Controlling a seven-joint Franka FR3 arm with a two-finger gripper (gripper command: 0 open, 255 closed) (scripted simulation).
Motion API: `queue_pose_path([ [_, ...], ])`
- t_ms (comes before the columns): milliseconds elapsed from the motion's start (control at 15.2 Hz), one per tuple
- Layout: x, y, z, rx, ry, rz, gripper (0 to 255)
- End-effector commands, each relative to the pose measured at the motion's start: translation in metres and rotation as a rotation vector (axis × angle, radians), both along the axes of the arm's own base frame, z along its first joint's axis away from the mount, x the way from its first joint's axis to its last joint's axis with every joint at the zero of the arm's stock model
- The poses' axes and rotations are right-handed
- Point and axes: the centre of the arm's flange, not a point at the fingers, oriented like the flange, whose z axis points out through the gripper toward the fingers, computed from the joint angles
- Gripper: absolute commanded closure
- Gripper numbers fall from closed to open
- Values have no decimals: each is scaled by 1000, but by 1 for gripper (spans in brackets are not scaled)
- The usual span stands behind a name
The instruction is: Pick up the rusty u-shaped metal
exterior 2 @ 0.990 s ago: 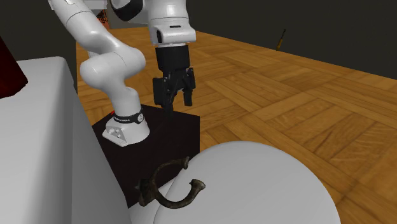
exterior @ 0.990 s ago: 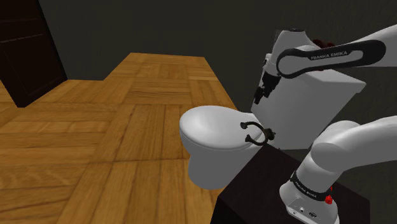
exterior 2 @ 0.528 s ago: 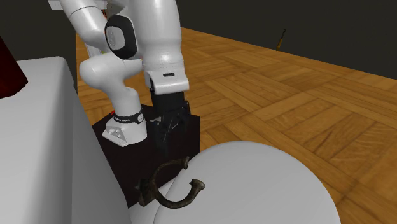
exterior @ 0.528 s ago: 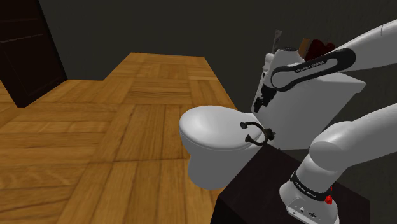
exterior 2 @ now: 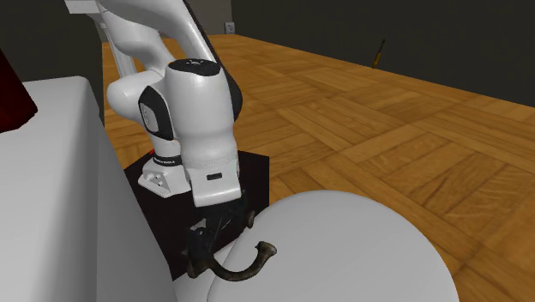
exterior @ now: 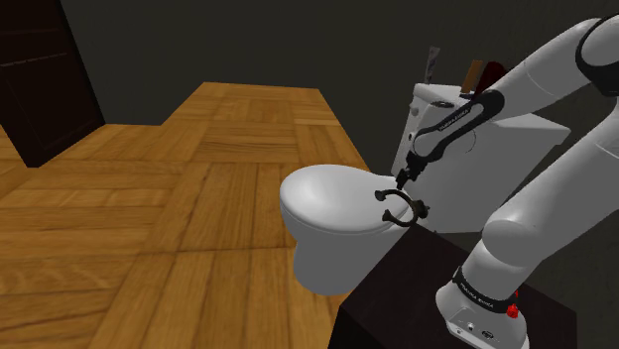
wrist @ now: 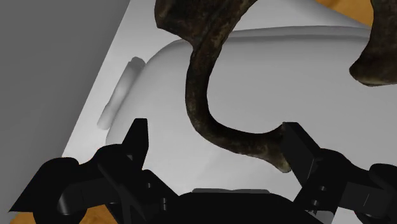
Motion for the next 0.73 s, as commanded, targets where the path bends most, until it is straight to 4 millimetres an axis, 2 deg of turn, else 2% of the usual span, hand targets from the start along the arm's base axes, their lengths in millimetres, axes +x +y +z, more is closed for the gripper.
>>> queue_pose_path([
  [0, -3, -17, -22, 0, 4, -6, 0],
  [462, -3, -17, -59, 0, 4, -6, 0],
  [660, -3, -17, -62, 0, 4, -6, 0],
])
